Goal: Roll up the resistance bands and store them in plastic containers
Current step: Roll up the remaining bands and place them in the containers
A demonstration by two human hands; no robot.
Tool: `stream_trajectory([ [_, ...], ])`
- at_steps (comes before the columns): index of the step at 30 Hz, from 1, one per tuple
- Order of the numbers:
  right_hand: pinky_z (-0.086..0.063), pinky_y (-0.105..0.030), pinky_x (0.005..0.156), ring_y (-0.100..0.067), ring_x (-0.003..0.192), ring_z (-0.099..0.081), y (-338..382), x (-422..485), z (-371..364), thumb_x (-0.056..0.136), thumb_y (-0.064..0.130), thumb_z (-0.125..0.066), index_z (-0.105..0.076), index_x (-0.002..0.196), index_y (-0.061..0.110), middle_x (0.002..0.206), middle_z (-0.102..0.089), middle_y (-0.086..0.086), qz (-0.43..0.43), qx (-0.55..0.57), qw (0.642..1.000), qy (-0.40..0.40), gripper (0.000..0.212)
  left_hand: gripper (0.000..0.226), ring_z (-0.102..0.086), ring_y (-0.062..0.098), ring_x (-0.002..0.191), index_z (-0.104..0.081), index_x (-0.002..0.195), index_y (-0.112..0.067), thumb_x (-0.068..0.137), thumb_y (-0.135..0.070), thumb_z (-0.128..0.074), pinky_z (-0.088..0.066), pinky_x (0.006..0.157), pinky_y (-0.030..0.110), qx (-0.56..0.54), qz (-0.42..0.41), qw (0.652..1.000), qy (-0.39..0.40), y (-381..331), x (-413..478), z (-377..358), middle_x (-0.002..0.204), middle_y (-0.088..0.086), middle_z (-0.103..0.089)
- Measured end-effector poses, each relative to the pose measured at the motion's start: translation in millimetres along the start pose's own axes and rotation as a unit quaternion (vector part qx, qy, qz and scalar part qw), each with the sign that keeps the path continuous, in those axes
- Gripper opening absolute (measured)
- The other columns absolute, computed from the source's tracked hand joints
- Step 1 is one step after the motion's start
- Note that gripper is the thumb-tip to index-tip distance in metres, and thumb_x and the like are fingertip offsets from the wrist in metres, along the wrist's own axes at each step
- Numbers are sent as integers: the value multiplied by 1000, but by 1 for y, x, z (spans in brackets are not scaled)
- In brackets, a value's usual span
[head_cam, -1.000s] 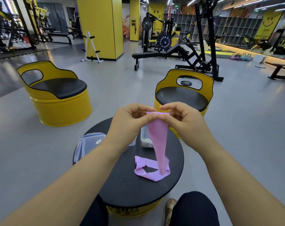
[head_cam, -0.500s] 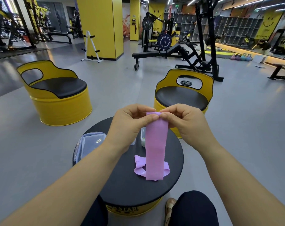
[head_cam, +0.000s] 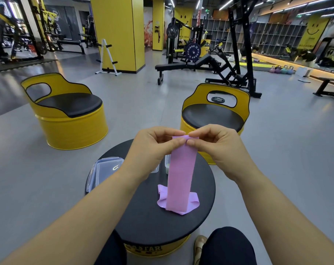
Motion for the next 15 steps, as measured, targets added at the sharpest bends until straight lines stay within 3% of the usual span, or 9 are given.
stream_trajectory([
  [7,-57,-23,65,-18,79,-70,-3,0,-6,83,10,-67,-69,96,3,88,-71,-17,-35,10,999,5,15,23,-70,10,77,-74,75,-24,76,-1,-72,-54,69,19,-3,-13,1000,-3,-6,-1,2,76,-3,-74],
  [12,-54,-19,64,-9,74,-68,0,0,-4,80,10,-69,-71,89,12,82,-72,-7,-20,-5,1000,-1,10,21,-70,20,85,-72,85,-26,77,-6,-72,-57,79,30,8,1,1000,3,-1,-1,3,85,9,-74],
  [15,-54,-18,66,-7,74,-68,1,-1,-4,78,5,-70,-71,85,13,75,-72,3,-17,2,1000,2,11,12,-71,22,83,-72,91,-16,80,-13,-71,-58,78,35,11,21,1000,11,1,-2,1,86,15,-72],
])
Point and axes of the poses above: each hand's wrist, its own x-axis towards the middle knuckle, its own z-axis out of the back of the hand, y = z × x, the point moved 8 cm from there along x, towards the middle knuckle
